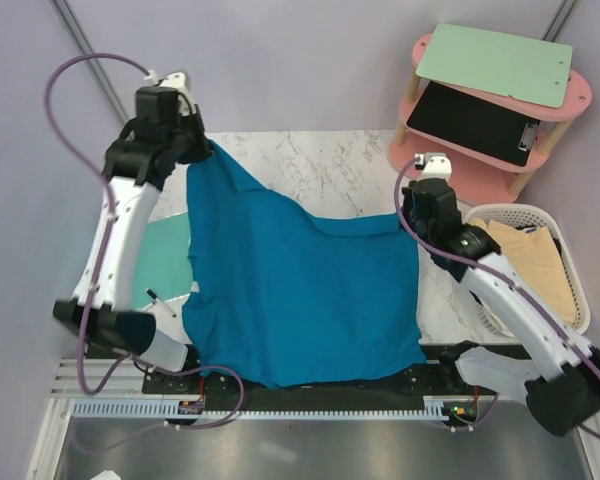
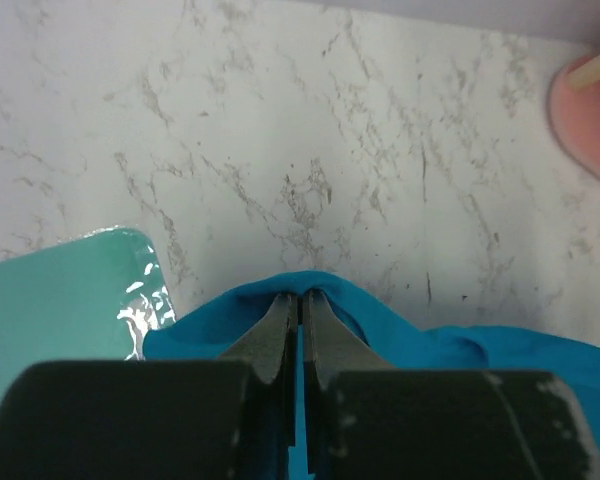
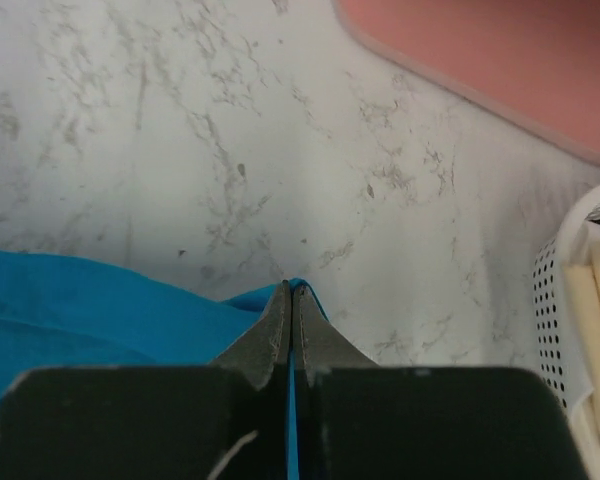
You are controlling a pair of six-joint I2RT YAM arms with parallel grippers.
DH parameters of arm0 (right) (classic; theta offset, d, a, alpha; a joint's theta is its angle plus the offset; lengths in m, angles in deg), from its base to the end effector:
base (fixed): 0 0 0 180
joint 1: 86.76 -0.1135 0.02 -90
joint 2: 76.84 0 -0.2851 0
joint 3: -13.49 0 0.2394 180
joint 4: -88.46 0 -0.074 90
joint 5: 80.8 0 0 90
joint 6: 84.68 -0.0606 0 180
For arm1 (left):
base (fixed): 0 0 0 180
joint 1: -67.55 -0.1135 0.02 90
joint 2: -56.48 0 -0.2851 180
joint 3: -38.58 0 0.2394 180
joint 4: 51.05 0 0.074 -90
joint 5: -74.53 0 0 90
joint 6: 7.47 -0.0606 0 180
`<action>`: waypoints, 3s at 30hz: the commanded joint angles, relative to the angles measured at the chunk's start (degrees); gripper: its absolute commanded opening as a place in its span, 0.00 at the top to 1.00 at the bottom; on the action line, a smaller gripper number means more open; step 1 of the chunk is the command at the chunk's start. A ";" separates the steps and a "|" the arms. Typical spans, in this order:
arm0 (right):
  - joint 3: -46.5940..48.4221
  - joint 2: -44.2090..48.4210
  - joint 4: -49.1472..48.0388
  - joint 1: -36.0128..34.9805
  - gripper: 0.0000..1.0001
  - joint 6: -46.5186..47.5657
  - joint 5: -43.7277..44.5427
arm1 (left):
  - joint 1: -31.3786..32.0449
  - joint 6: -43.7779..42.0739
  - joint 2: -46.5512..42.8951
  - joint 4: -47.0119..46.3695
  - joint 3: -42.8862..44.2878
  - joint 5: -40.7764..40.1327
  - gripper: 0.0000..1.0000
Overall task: Fold and stack the t-shirts
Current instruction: Flatten out the tshirt, then fold the flattened tshirt in 1/3 of the way
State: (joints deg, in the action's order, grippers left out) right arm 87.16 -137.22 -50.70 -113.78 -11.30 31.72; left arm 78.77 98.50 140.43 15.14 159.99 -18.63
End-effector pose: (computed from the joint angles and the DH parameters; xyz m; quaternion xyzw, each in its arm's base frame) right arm 0.2131 0.0826 0.3563 0.0248 0.8444 0.0340 0.5341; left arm 0.2929 -0.0547 0.4780 -0.0497 0.8588 -0.0967 0.5007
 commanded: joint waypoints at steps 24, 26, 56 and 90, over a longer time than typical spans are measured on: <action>16.79 -41.14 -16.14 18.15 1.00 -4.74 -16.45 | -1.64 -0.76 18.91 -3.68 1.50 -2.81 0.98; 16.61 -41.05 -14.56 18.41 1.00 -4.74 -16.90 | -1.64 -0.59 16.71 -4.22 -4.46 -3.43 0.98; 23.02 -51.41 1.36 21.14 1.00 -1.75 -27.09 | -1.56 4.60 -0.88 -0.79 -37.10 4.56 0.98; 21.35 -44.65 -0.13 18.77 0.99 0.98 -24.89 | -1.56 2.32 15.10 -2.90 -24.21 -1.77 0.98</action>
State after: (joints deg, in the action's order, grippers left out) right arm 109.02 -185.48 -47.31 -93.15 -11.01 8.57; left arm 77.27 102.47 148.45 14.77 129.34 -20.40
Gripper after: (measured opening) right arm 0.709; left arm 0.257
